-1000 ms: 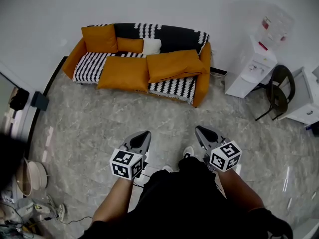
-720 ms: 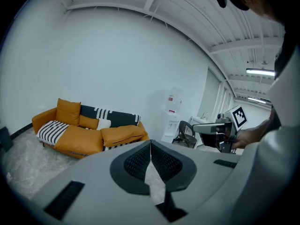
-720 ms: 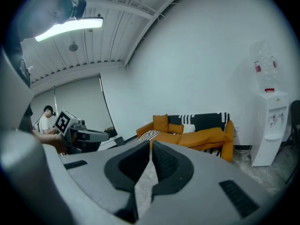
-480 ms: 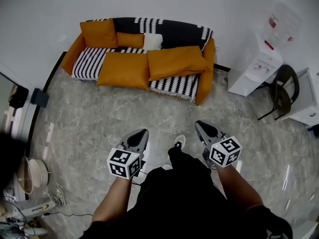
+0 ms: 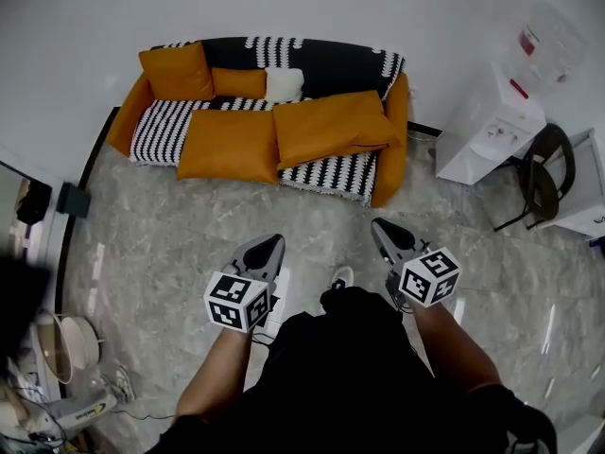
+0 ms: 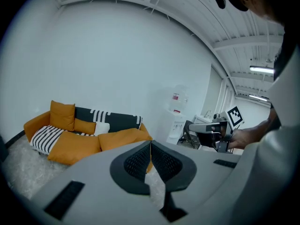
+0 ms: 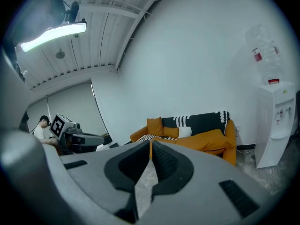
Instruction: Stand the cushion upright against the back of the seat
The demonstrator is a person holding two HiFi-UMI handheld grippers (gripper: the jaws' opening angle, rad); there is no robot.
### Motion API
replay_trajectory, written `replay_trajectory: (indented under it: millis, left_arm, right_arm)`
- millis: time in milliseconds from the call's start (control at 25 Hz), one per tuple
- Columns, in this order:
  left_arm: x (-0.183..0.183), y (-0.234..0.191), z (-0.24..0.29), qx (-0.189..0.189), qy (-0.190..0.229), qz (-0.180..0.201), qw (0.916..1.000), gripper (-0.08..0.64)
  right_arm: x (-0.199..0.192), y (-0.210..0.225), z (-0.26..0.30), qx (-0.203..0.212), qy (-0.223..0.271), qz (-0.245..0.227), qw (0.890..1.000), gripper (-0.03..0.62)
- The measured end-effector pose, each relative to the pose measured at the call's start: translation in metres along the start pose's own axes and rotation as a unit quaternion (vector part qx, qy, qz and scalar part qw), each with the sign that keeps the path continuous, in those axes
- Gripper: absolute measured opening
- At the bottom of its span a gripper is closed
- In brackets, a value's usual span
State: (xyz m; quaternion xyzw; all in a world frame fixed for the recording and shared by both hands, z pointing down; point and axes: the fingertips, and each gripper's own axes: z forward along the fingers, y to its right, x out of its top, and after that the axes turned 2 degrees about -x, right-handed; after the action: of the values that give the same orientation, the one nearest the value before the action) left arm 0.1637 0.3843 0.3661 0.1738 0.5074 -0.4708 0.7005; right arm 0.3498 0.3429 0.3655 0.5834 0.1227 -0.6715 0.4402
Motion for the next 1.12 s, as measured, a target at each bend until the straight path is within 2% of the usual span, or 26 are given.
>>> replay_trajectory:
  millis: [160, 360, 640, 1120]
  left_arm:
    - [0.022, -0.015, 0.028, 0.004, -0.006, 0.004, 1.0, 0.017]
    - [0.035, -0.044, 0.07, 0.019, -0.015, -0.011, 0.9997, 0.017]
    - [0.068, -0.058, 0.117, 0.015, -0.001, -0.003, 0.9999, 0.017]
    - [0.05, -0.092, 0.14, 0.03, -0.035, -0.023, 0.9987, 0.017]
  right_arm:
    - [0.02, 0.028, 0.023, 0.002, -0.001, 0.008, 1.0, 0.038]
    - [0.043, 0.065, 0.046, 0.003, -0.004, 0.01, 1.0, 0.04]
    - [0.057, 0.103, 0.069, -0.001, -0.015, 0.002, 1.0, 0.038]
    - [0.037, 0.125, 0.093, -0.001, -0.045, 0.014, 0.999, 0.038]
